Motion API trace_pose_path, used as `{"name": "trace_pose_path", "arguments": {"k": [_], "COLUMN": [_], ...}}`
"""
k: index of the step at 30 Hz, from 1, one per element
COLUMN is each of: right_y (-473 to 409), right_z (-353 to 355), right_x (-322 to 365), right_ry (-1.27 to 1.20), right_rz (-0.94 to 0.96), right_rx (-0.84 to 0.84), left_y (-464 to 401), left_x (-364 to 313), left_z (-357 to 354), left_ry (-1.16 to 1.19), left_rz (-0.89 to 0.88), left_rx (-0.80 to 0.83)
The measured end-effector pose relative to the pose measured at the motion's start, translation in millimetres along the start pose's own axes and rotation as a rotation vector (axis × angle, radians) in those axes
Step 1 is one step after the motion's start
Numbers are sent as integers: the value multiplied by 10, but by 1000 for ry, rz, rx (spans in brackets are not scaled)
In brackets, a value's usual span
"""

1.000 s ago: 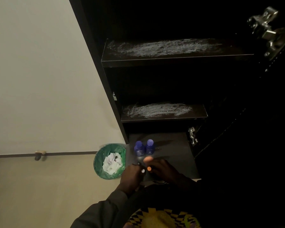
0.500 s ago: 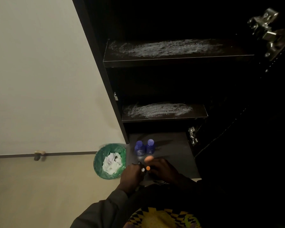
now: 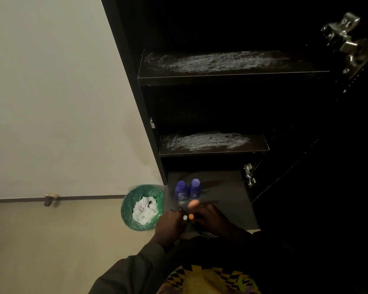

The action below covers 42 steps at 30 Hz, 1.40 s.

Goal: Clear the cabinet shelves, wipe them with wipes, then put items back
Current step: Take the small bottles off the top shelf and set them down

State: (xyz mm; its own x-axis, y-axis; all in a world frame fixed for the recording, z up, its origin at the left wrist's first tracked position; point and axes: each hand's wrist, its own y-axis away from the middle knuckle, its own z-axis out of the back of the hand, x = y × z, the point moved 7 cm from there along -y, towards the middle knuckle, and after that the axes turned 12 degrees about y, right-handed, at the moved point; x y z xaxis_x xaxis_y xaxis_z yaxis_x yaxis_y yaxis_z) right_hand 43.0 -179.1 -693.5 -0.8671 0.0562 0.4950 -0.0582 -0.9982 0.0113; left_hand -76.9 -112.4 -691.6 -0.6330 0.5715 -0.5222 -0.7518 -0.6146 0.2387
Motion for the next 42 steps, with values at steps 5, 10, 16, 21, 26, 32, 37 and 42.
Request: {"name": "trace_pose_path", "arguments": {"k": [5,10,16,21,26,32,37,42], "right_y": [15,26,47,43,47,69,82,98], "right_z": [49,84,140,119,92,133,202,243], "right_x": [25,43,88,60,24,37,102,117], "right_ry": [-39,-53,-88,-72,-58,-68,-76,-64], "right_rz": [-2,-4,-2,-34,-61,-79,-52,-49], "right_rx": [-1,-14,-26,-14,21,13,-13,-46], "left_y": [-2,-25,-10,-8,-9,19,46,63], "left_x": [-3,14,34,25,21,-26,-52,-64], "left_z": [-1,-27,-38,-9,23,74,106,112], "left_ry": [33,3,12,16,19,6,12,4], "left_rz": [-8,1,13,12,28,17,29,39], "left_rx": [1,18,17,14,13,1,-9,-3]}}
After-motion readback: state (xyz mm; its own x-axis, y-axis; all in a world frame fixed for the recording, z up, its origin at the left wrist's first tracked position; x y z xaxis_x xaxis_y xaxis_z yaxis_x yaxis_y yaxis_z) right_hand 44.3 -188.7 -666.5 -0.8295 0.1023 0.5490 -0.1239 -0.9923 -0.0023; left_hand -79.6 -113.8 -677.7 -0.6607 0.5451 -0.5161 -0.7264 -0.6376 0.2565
